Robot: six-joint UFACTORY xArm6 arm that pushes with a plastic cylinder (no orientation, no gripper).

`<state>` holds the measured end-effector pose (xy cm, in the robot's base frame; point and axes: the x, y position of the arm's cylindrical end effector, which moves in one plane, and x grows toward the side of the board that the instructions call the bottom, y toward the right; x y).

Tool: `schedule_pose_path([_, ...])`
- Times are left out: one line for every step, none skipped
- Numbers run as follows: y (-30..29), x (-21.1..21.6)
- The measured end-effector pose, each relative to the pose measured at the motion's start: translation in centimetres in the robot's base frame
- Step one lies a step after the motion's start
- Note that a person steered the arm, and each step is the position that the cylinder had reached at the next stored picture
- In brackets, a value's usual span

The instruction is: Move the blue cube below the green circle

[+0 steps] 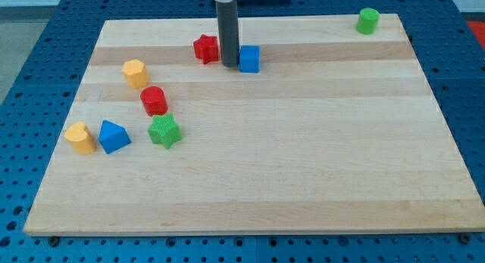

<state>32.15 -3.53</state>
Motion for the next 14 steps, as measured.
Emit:
schedule_pose_path([7.2, 0.0])
schedule_pose_path([15.6, 0.0])
schedule_pose_path([21.6, -0.1])
schedule_pose_path([22.5, 0.0])
schedule_pose_path([21.7, 2.7])
schedule_pose_path([25.3, 3.7])
schedule_pose_path([28.3, -0.2])
schedule_pose_path([29.1, -2.9])
schedule_pose_path([29.0, 0.0])
schedule_pose_path([25.5, 3.5])
schedule_pose_path([22.5, 2.4])
schedule_pose_path([25.0, -0.3])
schedule_pose_path([26.4, -2.7])
schedule_pose_path([26.4, -3.8])
